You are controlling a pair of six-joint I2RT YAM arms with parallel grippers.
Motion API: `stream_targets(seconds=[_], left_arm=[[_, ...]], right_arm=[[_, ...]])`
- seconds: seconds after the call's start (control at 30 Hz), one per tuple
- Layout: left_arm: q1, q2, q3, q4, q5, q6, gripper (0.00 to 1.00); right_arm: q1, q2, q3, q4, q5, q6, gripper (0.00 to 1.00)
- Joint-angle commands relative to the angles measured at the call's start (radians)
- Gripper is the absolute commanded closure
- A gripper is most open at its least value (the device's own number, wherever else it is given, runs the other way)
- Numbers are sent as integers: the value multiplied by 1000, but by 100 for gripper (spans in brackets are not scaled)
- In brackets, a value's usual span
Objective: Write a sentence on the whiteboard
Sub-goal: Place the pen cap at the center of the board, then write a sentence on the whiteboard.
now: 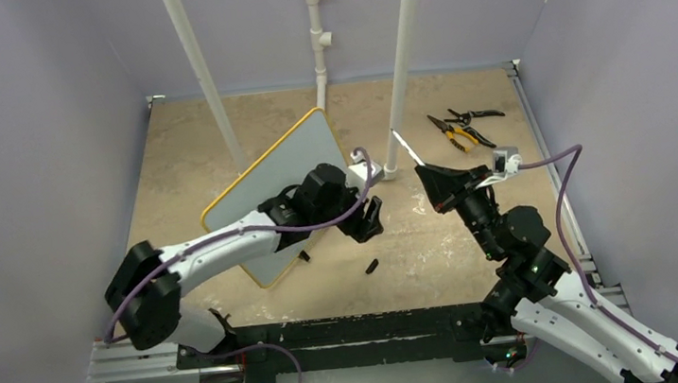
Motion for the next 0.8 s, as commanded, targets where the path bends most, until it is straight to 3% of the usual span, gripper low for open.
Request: stream_targets(seconds=[0.0, 0.13, 0.23, 0.43, 0.6, 0.77], left_arm=[[29, -155, 126, -77, 54, 79, 41], [78, -207, 251, -221, 35, 93, 41], [194, -248, 329, -338, 79, 83, 41], [292, -332, 449, -594, -53, 145, 38], [420, -413, 438, -637, -133, 160, 36], [477, -435, 408, -583, -169, 182, 33]], right_arm=[[0, -18, -9, 69, -18, -32, 100], [0, -3, -4, 92, -43, -38, 100], [0, 16, 6, 107, -89, -60, 100], [0, 49, 17, 145, -219, -111, 100], [0, 132, 36, 175, -365, -164, 100], [1, 252, 58, 249, -513, -172, 100]])
